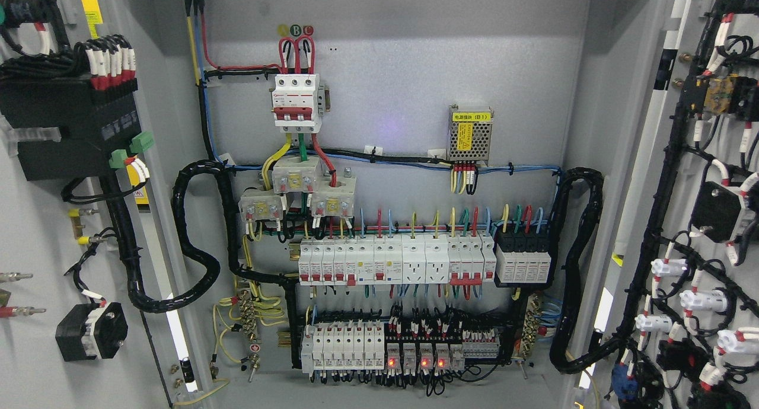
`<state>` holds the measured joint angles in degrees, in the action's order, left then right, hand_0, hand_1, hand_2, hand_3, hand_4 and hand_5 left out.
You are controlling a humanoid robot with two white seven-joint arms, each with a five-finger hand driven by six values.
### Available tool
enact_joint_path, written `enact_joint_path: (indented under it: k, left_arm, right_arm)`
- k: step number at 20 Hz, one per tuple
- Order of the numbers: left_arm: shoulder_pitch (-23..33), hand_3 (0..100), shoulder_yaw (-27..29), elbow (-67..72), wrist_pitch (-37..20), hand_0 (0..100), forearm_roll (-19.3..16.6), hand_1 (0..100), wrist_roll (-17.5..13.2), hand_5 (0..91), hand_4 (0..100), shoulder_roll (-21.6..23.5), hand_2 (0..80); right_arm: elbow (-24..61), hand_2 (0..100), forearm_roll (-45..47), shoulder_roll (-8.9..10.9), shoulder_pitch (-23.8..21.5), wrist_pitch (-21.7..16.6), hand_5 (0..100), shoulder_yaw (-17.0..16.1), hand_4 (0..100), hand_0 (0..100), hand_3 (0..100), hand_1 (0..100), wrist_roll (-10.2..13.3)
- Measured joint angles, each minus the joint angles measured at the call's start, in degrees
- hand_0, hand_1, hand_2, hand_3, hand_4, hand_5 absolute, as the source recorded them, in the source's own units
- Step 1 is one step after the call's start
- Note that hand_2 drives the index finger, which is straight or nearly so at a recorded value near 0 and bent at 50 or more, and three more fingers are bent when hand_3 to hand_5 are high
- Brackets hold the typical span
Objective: Open door with both hands
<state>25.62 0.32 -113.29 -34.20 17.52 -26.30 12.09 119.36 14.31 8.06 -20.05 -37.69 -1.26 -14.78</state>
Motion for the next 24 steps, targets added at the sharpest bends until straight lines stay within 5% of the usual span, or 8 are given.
enact_joint_path:
  k: [16,24]
  left_arm:
    - [2.93,0,9.82,-4.57,-0.11,12,8.92,56,0.05,0.0,0,0.1,0.0]
    - [4.16,0,13.79,-5.04,7.21,12,16.31,56,-1.17,0.0,0,0.34,0.0]
  right_arm:
    - [-0.38,4,4.37,0.19,0.91,0.95,0,-5.29,0,0,0,50,0.22]
    - [-0.54,4,7.72,0.58,0.65,1.48,0,-6.24,0,0,0,50,-0.01]
